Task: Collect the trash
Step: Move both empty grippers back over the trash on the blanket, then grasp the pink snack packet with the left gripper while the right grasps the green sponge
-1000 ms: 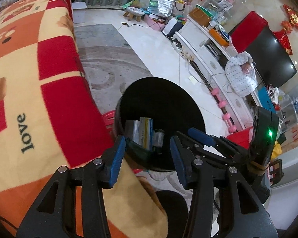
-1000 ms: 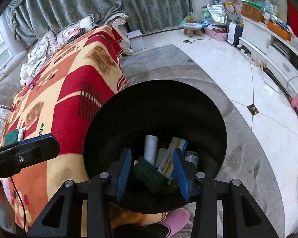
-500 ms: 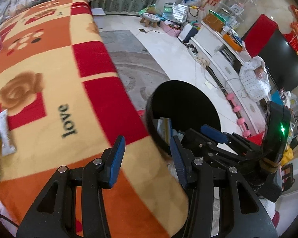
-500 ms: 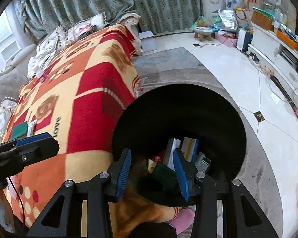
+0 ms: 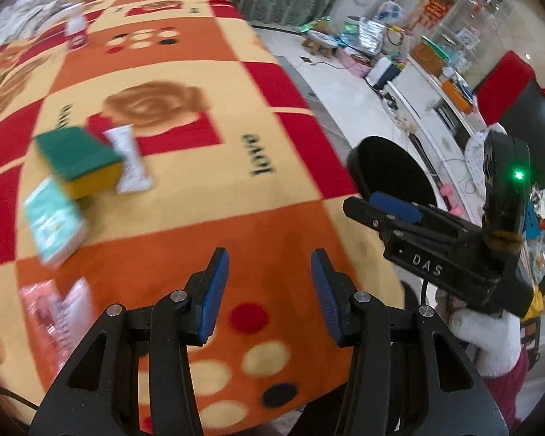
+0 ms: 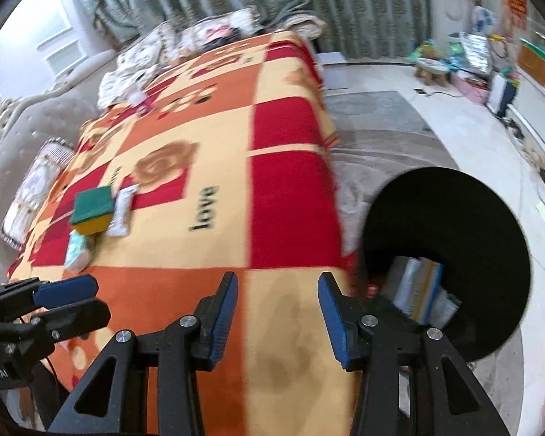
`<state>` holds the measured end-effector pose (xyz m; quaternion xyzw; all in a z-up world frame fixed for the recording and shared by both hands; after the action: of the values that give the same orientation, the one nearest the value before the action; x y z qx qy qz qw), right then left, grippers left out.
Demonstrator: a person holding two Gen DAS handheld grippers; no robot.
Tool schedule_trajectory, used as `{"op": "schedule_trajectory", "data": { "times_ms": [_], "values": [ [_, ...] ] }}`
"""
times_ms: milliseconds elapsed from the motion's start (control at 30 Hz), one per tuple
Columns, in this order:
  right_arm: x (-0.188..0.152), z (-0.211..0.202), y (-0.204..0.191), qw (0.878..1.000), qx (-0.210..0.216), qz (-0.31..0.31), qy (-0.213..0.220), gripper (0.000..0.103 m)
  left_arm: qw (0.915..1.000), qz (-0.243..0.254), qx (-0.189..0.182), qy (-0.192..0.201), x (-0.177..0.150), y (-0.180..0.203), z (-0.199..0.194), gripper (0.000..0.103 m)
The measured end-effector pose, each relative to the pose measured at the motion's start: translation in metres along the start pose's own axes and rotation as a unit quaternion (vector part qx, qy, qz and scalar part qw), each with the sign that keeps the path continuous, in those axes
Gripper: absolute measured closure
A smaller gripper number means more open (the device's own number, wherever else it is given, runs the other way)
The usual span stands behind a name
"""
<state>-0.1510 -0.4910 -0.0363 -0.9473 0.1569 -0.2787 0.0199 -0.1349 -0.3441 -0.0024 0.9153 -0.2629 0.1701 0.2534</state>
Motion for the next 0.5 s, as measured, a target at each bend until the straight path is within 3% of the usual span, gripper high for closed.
{"op": "schedule_trajectory", "data": {
  "times_ms": [267,500],
  "values": [
    [-0.005,0.014,-0.078,0.997,0.037,-0.065,-0.017,0.051,0.9983,-0.032,0.042,0.025,-0.039,-0.071,-0.052,0.058],
    [-0.008,0.027,-0.125,0.992,0.060,-0.102,-0.031,0.049,0.9947,-0.075,0.068,0.018,-0.078,-0.125,-0.063,0.057]
  ]
}}
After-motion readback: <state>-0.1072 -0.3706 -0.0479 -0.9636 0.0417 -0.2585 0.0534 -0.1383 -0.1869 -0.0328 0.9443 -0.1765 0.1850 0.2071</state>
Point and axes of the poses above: each gripper's, at about its wrist camera, not at the fingertips, and z roughly the way its jaws point, y to its right, x to its top, the point moved 10 cm from there along z, roughly the way its jaws point, and after that the axes turned 6 degrees about -x, right-handed, at the moved point
